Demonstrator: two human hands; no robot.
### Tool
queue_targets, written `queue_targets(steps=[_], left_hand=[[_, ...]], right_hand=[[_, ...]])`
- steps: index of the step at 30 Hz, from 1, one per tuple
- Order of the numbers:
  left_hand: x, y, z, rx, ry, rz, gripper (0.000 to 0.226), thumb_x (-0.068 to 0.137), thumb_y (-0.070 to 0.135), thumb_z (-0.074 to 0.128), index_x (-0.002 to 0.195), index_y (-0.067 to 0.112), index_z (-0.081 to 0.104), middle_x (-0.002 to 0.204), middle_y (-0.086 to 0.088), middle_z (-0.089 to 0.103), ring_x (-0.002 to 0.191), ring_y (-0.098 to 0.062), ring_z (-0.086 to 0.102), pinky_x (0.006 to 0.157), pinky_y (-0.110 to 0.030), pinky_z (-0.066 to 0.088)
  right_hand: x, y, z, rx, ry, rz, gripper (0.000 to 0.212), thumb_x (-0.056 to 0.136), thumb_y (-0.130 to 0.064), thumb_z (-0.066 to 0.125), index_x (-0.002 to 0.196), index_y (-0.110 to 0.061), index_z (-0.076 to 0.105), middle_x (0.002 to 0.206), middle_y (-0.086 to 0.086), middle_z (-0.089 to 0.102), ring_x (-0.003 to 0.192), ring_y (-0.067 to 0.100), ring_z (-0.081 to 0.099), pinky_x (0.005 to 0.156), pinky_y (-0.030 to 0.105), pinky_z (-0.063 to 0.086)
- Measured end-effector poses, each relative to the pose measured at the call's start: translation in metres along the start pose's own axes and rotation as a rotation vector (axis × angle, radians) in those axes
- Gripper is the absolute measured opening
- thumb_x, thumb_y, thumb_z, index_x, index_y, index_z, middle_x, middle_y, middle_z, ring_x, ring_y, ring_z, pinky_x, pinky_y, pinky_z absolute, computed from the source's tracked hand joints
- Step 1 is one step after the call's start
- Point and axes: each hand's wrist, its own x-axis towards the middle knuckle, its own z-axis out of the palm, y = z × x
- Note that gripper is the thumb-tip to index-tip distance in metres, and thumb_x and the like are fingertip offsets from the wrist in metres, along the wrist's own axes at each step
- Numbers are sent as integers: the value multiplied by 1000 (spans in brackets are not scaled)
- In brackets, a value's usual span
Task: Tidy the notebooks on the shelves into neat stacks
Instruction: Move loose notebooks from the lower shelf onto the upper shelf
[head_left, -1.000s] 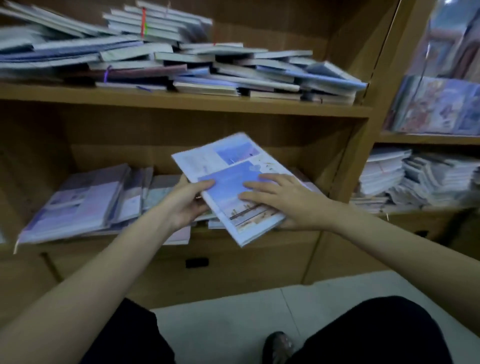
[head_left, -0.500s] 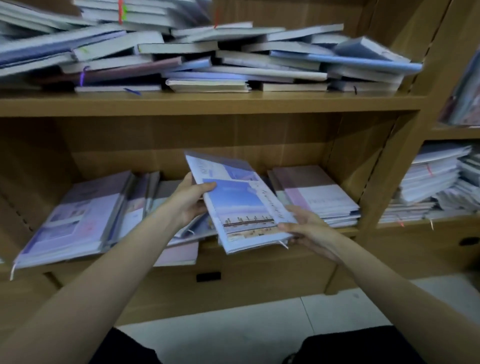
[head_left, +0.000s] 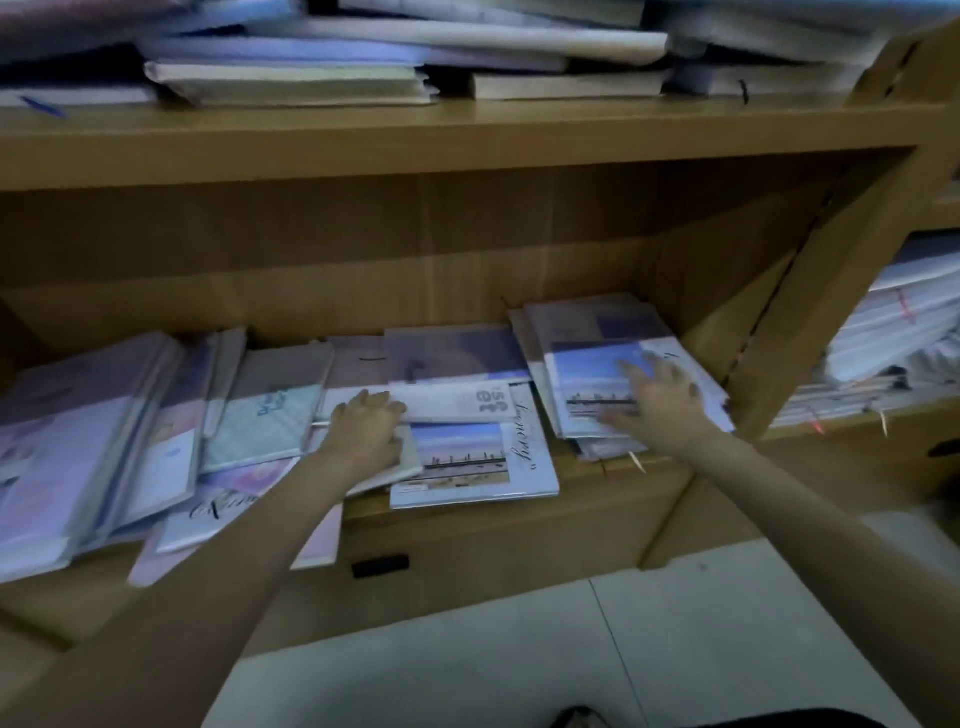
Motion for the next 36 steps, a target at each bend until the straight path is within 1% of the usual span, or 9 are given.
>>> queue_targets(steps=[2,8,12,15,18,25,28,30,36], left_hand=[[-2,-12,9,108,14,22,53,94,26,44,145,22,28,152,-8,24,139,-28,20,112,-40,20],[-1,-26,11,330,75,78,56,97,24,42,148,24,19,155,-4,19,140,-25,23,112,-38,17],[-13,-49,16,433,322,137,51,58,13,82,107,9,67,111,-17,65,100,-35,60,94,-46,28],[-29,-63,22,328,356,6,58,43,17,87,98,10,71,113,-19,63,108,-40,50,92,-56,39],[-39,-63,21,207,262,-81,74,35,26,92,104,11,69,116,-24,61,98,-48,59,70,-60,49],[-34,-70,19,95,268,-186,86,52,36,88,124,0,57,118,-28,59,100,-46,60,74,-55,50],[-33,-67,18,52,242,-241,86,86,46,56,147,4,14,151,-19,25,136,-34,29,106,-45,29],[-32,-67,13,3,241,-281,86,91,50,45,148,7,-3,154,-11,17,140,-28,20,109,-40,24],[-31,-68,-5,-197,226,-322,88,90,47,51,149,11,-3,150,-10,26,137,-31,22,108,-43,24]], right_hand=[[5,-29,20,6,-146,-103,82,81,-70,44,144,-20,28,151,11,19,138,41,14,111,54,17],[20,-32,27,-229,-153,-182,72,93,-38,50,148,-22,6,157,7,-4,142,40,-3,113,58,7],[30,-50,13,-319,-207,-149,82,84,-42,63,146,-19,15,155,13,3,141,43,-1,113,58,5],[34,-99,27,-261,-224,-330,95,84,-54,59,151,-15,3,157,14,-8,144,33,-11,115,49,-3],[45,-149,51,-256,-201,-487,91,88,-47,57,149,-8,1,156,17,2,144,33,2,118,42,5],[74,-199,91,-438,11,-507,70,87,-2,53,145,4,13,143,25,32,128,37,38,106,43,33],[77,-199,82,-487,44,-512,48,91,1,44,137,0,34,131,20,48,119,35,50,96,40,40],[78,-198,61,-464,1,-462,35,93,0,42,127,-4,48,121,18,57,111,35,56,88,40,44],[73,-175,-24,218,148,-265,29,97,-14,49,113,8,59,110,29,60,103,39,57,78,36,37]])
